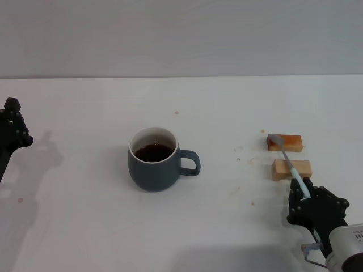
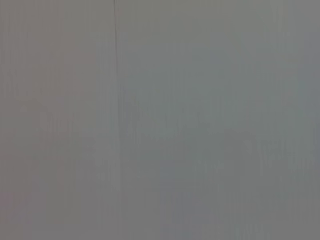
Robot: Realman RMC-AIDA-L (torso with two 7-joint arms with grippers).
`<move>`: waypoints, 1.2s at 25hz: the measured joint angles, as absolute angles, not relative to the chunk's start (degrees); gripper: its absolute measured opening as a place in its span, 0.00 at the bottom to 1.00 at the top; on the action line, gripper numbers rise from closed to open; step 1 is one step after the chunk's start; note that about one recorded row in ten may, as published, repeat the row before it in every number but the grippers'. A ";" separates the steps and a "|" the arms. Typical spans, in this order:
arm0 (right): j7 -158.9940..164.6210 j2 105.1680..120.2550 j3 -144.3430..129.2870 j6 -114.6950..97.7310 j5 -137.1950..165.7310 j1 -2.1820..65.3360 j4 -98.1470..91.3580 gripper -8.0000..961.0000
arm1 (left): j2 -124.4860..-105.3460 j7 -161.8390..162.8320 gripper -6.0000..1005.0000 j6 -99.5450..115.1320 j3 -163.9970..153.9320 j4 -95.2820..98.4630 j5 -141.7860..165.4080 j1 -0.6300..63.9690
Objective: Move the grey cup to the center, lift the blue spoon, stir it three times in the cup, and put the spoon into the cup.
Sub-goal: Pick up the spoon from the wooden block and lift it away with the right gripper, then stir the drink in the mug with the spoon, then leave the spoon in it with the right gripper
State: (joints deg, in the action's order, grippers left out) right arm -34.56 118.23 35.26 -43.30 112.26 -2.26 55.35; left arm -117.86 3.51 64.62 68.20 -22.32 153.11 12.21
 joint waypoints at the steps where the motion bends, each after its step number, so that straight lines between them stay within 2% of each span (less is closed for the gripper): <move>1: -35.14 118.14 35.37 -43.35 112.30 -2.34 55.66 0.17 | -117.86 3.51 0.00 64.63 68.20 -22.32 153.11 12.21; 7: -43.63 117.10 37.96 -44.67 112.36 -6.10 62.94 0.17 | -117.84 3.56 0.00 64.52 68.20 -22.30 152.95 12.21; 14: -52.84 114.14 40.40 -43.56 112.44 -10.22 76.70 0.17 | -117.78 3.59 0.00 64.28 68.34 -22.16 152.71 12.25; 19: -53.77 112.85 43.19 -37.41 112.25 -10.37 82.62 0.17 | -117.80 3.60 0.00 64.07 69.16 -21.89 152.67 12.30; 25: -54.65 112.74 47.87 -26.20 112.48 -10.17 87.70 0.17 | -117.90 3.61 0.00 63.20 69.97 -21.98 152.65 12.43; 30: -58.22 113.42 53.84 -12.52 112.75 -10.77 93.83 0.17 | -117.93 3.61 0.00 62.44 71.08 -22.07 152.64 12.67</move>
State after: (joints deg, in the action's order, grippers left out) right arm -58.22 113.42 53.84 -12.52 112.75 -10.77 93.83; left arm -117.93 3.61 62.44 71.08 -22.07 152.65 12.67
